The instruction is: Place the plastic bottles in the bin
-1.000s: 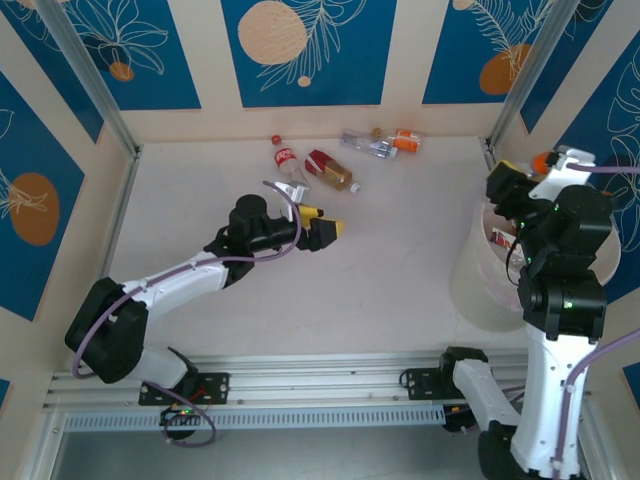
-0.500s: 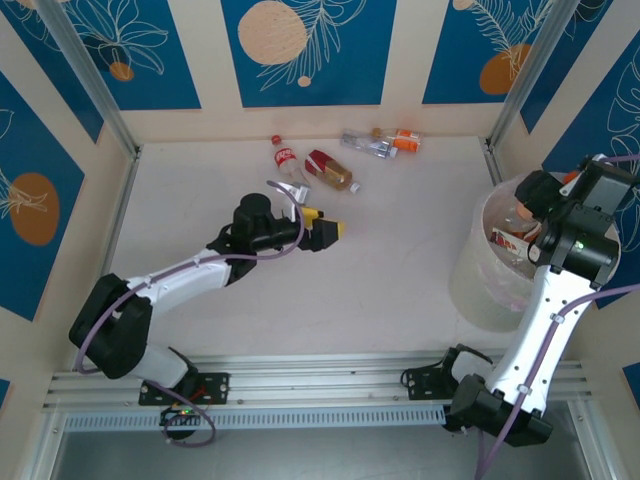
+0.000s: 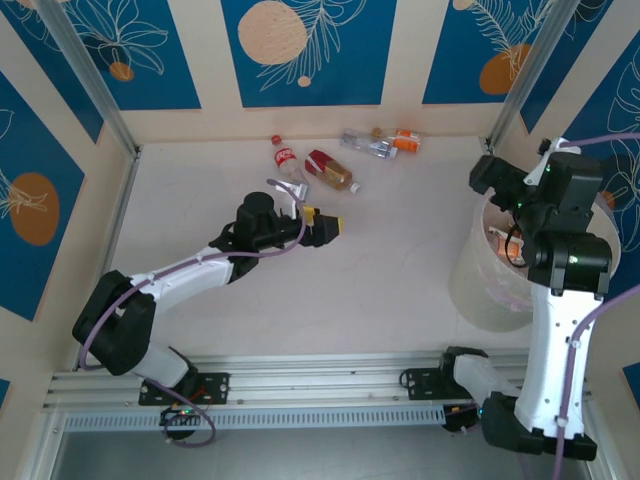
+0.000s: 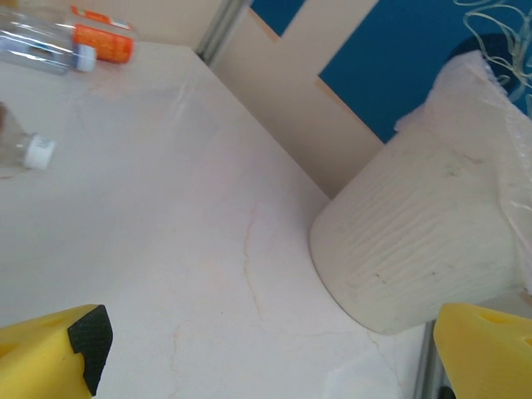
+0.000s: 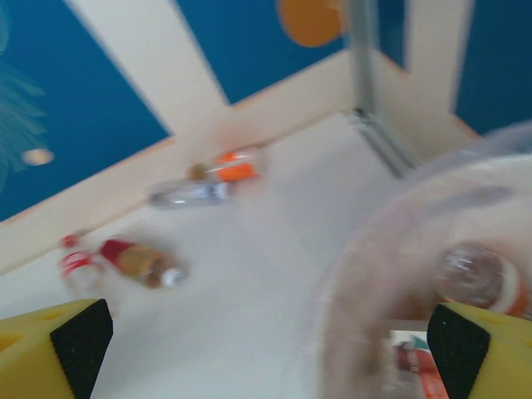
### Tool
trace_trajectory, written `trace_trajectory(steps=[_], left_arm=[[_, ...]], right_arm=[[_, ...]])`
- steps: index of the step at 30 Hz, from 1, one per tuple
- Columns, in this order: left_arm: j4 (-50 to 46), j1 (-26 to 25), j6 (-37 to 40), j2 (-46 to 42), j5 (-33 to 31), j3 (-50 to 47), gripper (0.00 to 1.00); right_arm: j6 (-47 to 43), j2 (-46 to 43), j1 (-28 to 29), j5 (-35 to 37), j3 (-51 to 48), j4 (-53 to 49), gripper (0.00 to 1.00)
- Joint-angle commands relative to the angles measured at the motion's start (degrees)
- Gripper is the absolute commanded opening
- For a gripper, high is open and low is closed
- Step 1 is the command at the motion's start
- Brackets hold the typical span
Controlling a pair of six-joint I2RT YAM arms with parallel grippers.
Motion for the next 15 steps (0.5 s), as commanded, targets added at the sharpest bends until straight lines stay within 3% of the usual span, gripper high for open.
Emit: trace_trajectory(steps=[1, 5, 9, 15], left_arm=[[-3.3, -0.2, -0.2, -0.6, -8.5, -0.8, 1.0], [-6.9, -0.1, -1.4, -2.0, -18.1, -2.0, 1.0], [-12.9, 0.7, -4.0, -3.9, -27.5, -2.8, 1.0], [-17.9, 3.0, -8.8, -5.4, -32.5, -4.7, 1.0]], right_arm=[[0.6, 2.9, 5.3, -9.0, 0.7, 5.0, 0.99], [-0.1, 7.9, 13.4, -14.2, -1.9, 12.1, 0.99], [-4.0, 15.8, 21.7, -11.2, -1.3, 15.7, 0.99], [-9.9, 30.4, 26.3, -12.2, 1.6, 19.6, 0.99]])
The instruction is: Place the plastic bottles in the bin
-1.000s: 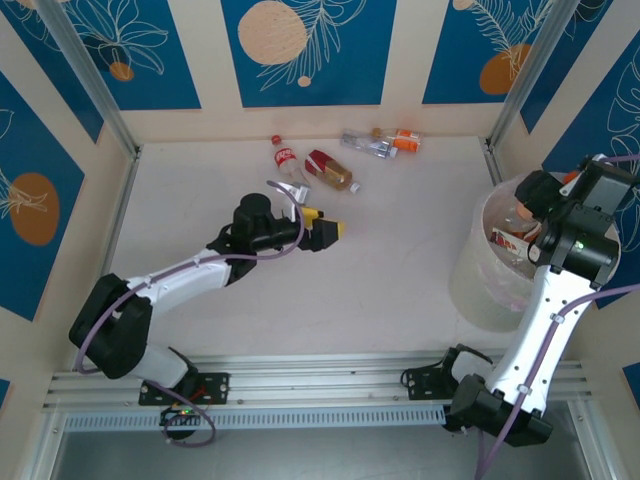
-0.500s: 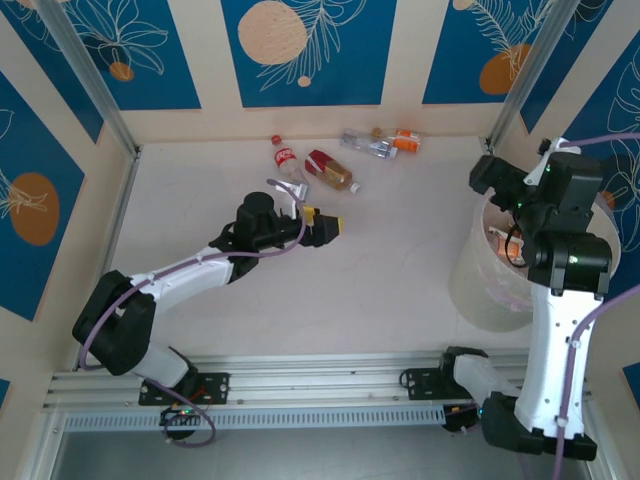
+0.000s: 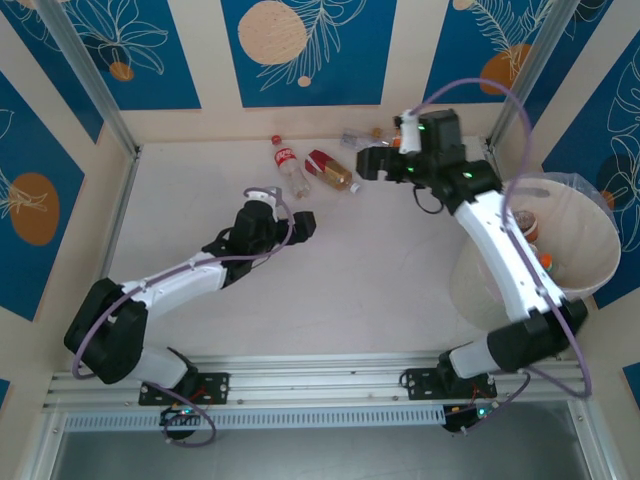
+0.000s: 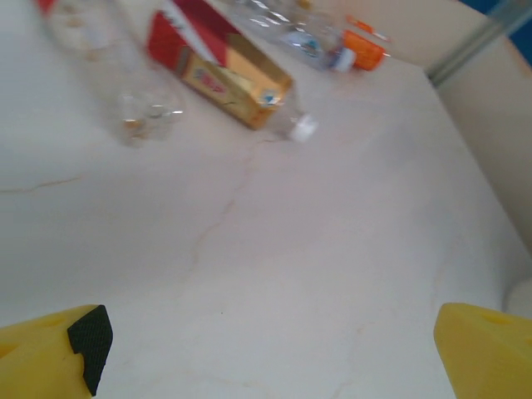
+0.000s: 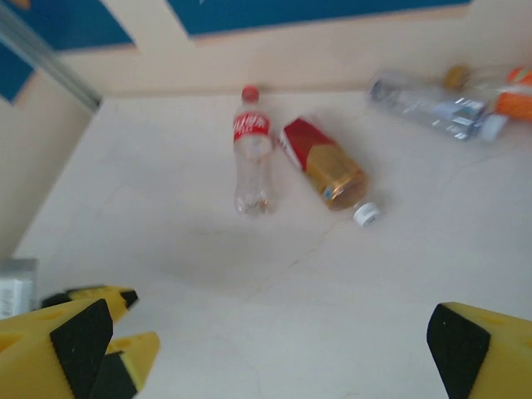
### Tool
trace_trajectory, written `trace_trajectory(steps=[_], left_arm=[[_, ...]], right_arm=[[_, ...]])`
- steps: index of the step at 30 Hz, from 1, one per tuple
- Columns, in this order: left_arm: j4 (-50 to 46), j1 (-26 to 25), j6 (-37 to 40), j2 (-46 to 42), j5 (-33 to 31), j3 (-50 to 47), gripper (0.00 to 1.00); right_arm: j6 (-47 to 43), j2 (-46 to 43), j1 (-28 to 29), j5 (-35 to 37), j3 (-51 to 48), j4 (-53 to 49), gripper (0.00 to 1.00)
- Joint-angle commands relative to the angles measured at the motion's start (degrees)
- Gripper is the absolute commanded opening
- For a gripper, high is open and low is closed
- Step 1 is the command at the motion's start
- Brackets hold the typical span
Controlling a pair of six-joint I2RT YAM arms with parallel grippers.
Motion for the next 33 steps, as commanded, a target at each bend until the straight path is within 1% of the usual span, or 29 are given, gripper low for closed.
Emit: trace_trajectory(steps=[1, 10, 16, 22, 26, 30, 33], left_arm=[[-3.9, 1.6, -4.2, -2.2, -5.7, -2.0, 1.0], [-7.0, 3.8, -7.6, -7.0, -9.0, -5.7, 1.0], [-7.8, 4.6, -9.7, -10.3, -10.1, -8.0, 1.0], [-8.7, 4.9, -11.3, -14.0, -10.7, -10.2, 1.0], [-10.4, 5.0, -11.4, -16.2, -12.1, -11.4, 1.0], [-10.6, 5.2, -11.7, -17.7, -13.2, -12.7, 1.0], [-10.5, 5.3, -11.9, -18.0, -13.4, -13.0, 1.0]], right_arm=[[-5.0, 7.1, 1.1, -2.0, 3.7, 3.0, 0.99], [-13.0, 29.0, 1.5, 2.2, 17.6, -1.7, 0.99], [-18.2, 44.1, 1.0, 5.2, 32.8, -6.7, 0.99], [-17.2, 55.1, 0.0, 3.6, 43.3, -7.5, 0.99], [-17.1, 61.0, 0.0, 0.8, 49.0, -8.2, 0.99], [-15.7, 67.2, -0.3, -1.2, 57.7, -10.7, 1.0], [-13.8, 69.5, -0.4, -3.9, 60.2, -11.4, 0.99]])
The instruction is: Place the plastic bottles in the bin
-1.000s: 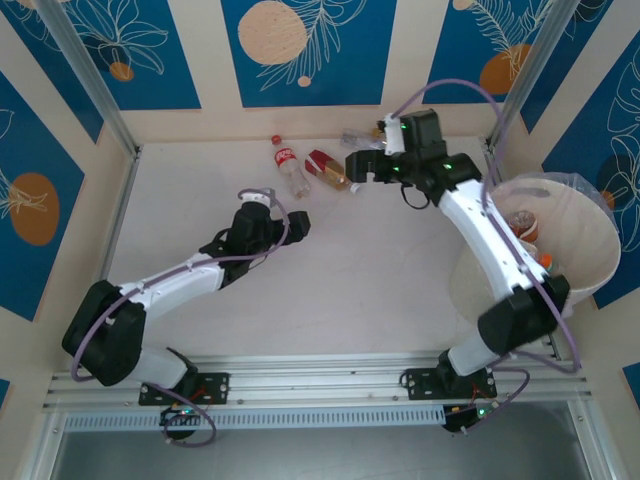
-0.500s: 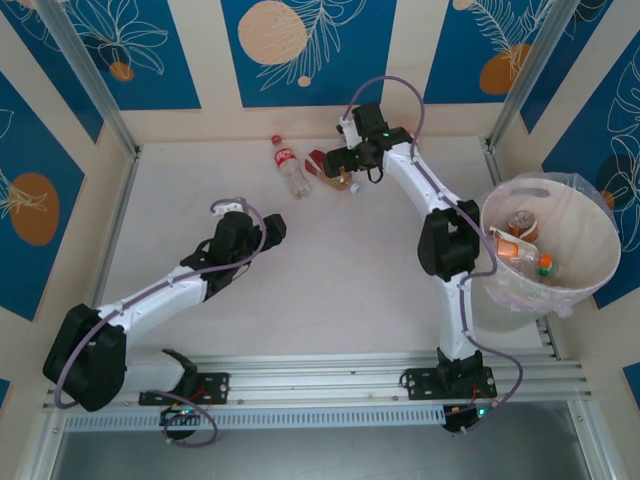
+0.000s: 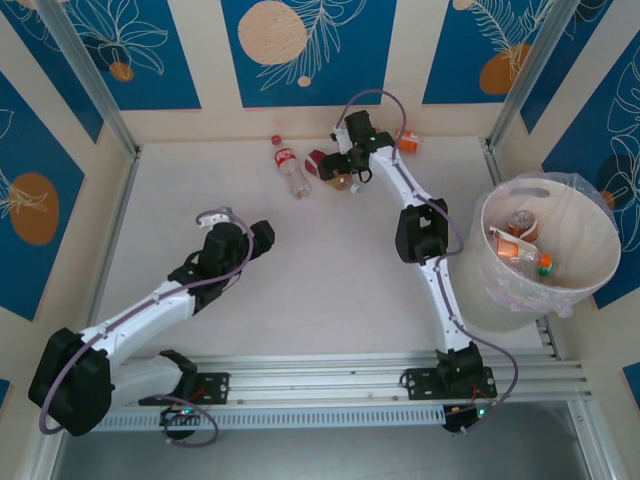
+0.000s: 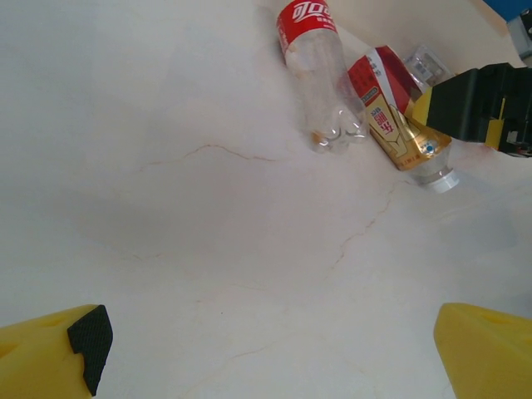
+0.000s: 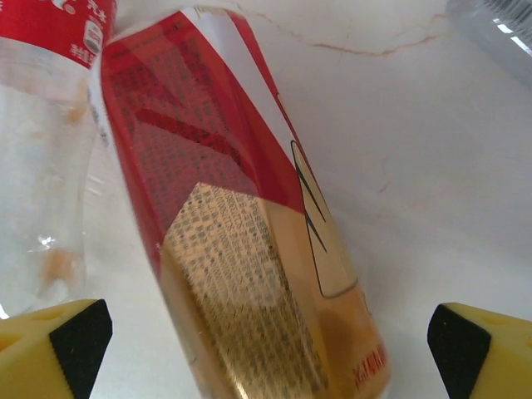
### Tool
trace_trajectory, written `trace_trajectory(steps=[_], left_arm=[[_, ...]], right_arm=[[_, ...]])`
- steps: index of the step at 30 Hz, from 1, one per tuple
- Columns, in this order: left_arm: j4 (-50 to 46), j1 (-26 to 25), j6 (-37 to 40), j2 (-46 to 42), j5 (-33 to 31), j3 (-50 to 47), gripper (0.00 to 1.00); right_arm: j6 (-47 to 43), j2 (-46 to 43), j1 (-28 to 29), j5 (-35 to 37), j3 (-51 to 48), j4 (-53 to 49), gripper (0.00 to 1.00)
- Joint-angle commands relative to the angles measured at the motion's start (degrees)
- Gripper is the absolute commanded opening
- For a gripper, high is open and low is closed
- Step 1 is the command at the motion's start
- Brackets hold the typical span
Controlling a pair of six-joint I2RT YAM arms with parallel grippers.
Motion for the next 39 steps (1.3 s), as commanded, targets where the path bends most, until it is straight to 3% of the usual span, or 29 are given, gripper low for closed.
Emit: trace_trajectory(steps=[1, 5, 9, 11, 18, 24, 26, 30, 39], left_arm=[[-1.1, 0.8, -0.5, -0.9, -1.7, -0.7, 1.0], [-1.0, 1.0, -0.5, -0.3, -1.7, -0.9, 1.0], [-0.5, 1.1, -1.0, 0.5, -1.4, -1.3, 1.0], [0.0, 1.1, -1.3, 1.1, -1.1, -1.5, 1.0], [0.7, 1.3, -1.4, 2.7, -0.4, -1.4, 1.0], [2.0, 1.5, -1.6, 4.9, 0.7, -1.1, 1.0], [2.2, 1.5, -1.6, 5.7, 1.3, -0.8, 1.0], [1.8, 1.6, -1.6, 6.7, 2.2, -0.2, 1.0], [1.1, 1.7, -1.5, 5.8, 1.4, -0.8, 1.0]], right_arm=[[2.1, 1.3, 0.0, -5.3, 3.1, -2.8, 0.99], [3.7, 0.8, 0.0, -2.5, 1.3, -3.8, 0.92], [8.4, -1.7, -0.1, 1.7, -3.2, -4.1, 0.69], [9.2, -5.5, 0.0, 1.8, -9.7, -1.2, 0.65], [10.1, -22.1, 1.3, 6.7, -33.5, 6.9, 0.63], [12.2, -28.6, 2.1, 5.4, -46.3, 8.2, 0.74], [12.2, -27.7, 2.3, 5.4, -45.3, 7.0, 0.84], [10.6, -22.2, 2.6, 6.5, -37.1, 2.5, 0.93], [6.6, -7.6, 2.8, 8.5, -15.7, -5.8, 0.98]])
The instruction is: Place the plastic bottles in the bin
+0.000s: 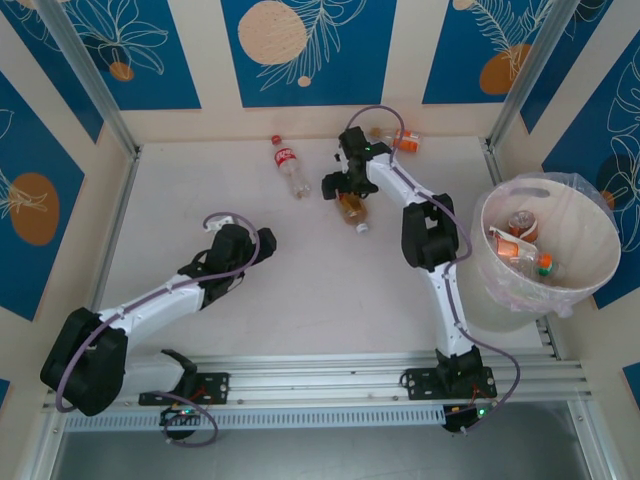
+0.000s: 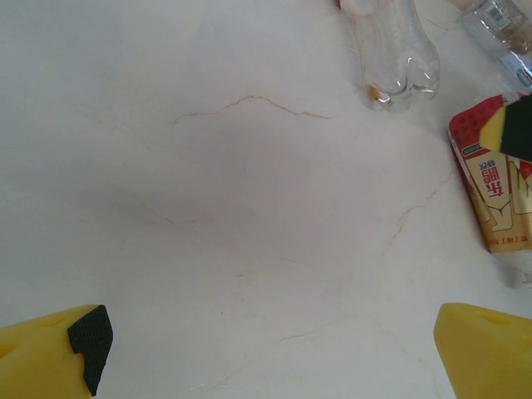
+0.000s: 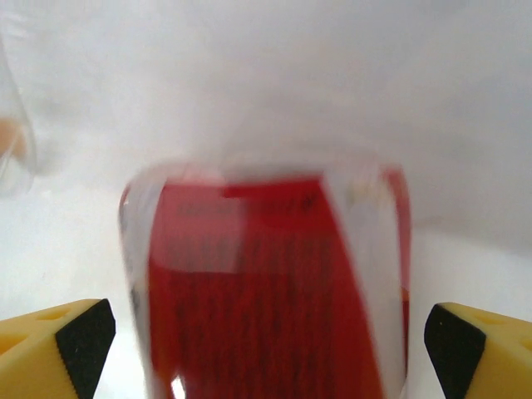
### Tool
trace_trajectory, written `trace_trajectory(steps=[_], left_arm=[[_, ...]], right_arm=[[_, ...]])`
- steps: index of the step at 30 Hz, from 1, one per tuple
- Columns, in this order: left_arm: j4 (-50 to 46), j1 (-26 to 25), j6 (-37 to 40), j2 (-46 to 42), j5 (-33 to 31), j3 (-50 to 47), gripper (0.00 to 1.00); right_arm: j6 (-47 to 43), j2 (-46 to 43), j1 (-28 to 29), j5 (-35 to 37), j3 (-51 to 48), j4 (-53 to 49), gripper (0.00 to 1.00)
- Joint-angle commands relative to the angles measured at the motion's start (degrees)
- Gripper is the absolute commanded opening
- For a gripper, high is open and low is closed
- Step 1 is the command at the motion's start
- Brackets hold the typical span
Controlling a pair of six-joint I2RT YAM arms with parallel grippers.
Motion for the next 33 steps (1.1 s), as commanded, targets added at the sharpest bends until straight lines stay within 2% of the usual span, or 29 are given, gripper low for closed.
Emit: trace_trajectory(steps=[1, 4, 9, 14, 20, 33], left_arm=[[0.3, 0.9, -0.9, -0.8, 0.1, 0.0, 1.0], [0.1, 0.9, -1.0, -0.8, 0.0, -0.2, 1.0], [0.1, 0.9, -1.0, -0.8, 0.2, -0.2, 1.0], [-0.1, 1.1, -1.0, -0.7, 0.2, -0.2, 1.0], [0.2, 1.1, -1.1, -0.1, 0.9, 0.1, 1.0], [4.0, 1.1, 0.6, 4.8, 7.7, 2.1, 1.0]], right_arm=[[-2.3, 5.0, 0.3, 1.3, 7.5, -5.8, 0.98], [-2.2, 8.0, 0.5, 2.5, 12.6, -6.6, 0.98], [-2.3, 8.6, 0.8, 2.6, 13.3, -4.3, 0.94], [-2.1, 6.0, 0.8, 5.8, 12.1, -4.8, 0.75], [-2.6, -5.2, 1.2, 5.3, 1.6, 1.1, 0.64], [-3.9, -37.4, 3.1, 3.5, -27.3, 16.4, 0.56]])
